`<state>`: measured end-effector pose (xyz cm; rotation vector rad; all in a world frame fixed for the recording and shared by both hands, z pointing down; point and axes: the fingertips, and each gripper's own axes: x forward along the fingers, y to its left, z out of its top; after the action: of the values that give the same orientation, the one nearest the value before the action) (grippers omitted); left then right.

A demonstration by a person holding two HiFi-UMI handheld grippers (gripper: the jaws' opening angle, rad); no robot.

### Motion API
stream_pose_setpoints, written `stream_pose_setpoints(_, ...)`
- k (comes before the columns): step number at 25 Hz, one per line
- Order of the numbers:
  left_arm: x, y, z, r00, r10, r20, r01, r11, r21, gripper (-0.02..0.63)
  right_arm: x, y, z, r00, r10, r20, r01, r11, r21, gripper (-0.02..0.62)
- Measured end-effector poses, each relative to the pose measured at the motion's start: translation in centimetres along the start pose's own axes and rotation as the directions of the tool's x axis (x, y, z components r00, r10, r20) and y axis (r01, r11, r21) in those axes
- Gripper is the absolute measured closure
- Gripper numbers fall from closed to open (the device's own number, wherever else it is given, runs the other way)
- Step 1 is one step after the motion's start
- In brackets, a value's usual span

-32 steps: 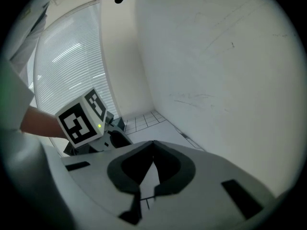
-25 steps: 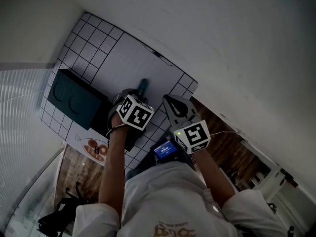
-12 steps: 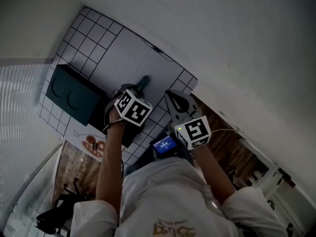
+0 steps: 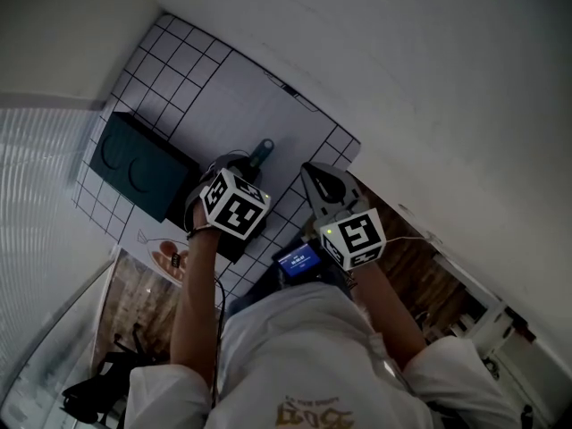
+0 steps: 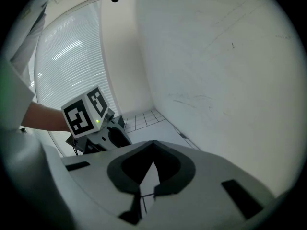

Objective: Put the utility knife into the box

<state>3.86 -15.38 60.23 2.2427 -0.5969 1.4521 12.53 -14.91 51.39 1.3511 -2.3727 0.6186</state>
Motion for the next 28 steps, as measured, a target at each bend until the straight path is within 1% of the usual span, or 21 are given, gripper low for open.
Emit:
stream_pose_setpoints(3, -1.7, -0.2, 0.8, 0.998, 0.018, 0.064, -0.02, 0.999, 0.035, 0.468, -0.1, 0.4, 0.5, 1.0, -0.004, 0.015, 0.004, 1.0, -0.006, 0.589)
stream_pose_setpoints(5, -2.8, -0.3, 1.1, 0.995, 0.029, 0.092, -0.033, 0.999, 0.044, 0.468, -0.3, 0.7, 0.9, 1.0, -0.007, 0.025, 0.007, 1.0, -0.008, 0.589)
stream_pose_setpoints(12, -6.6, -0.8, 1.0, 0.987, 0.038, 0.157, -0.042, 0.999, 0.021, 0.468, -1.1, 2.4, 2.4, 0.997, -0.013, 0.07, 0.015, 1.0, -0.025, 0.589)
stream_pose_setpoints(17, -8.6, -1.5, 0.2, 0.983, 0.048, 0.176, -0.051, 0.999, 0.012, 0.468, -1.8, 3.8, 3.2, 0.995, -0.01, 0.095, 0.015, 0.999, -0.043, 0.589)
stream_pose_setpoints(22, -9.7, -2.0, -1.5, 0.982, 0.067, 0.176, -0.068, 0.998, -0.004, 0.468, -2.4, 5.2, 3.6, 0.994, 0.002, 0.106, 0.005, 0.998, -0.061, 0.589)
stream_pose_setpoints(28, -11.5, -1.7, -4.4, 0.98, 0.109, 0.169, -0.102, 0.993, -0.052, 0.468, -2.3, 7.9, 3.6, 0.993, 0.048, 0.103, -0.039, 0.995, -0.091, 0.589)
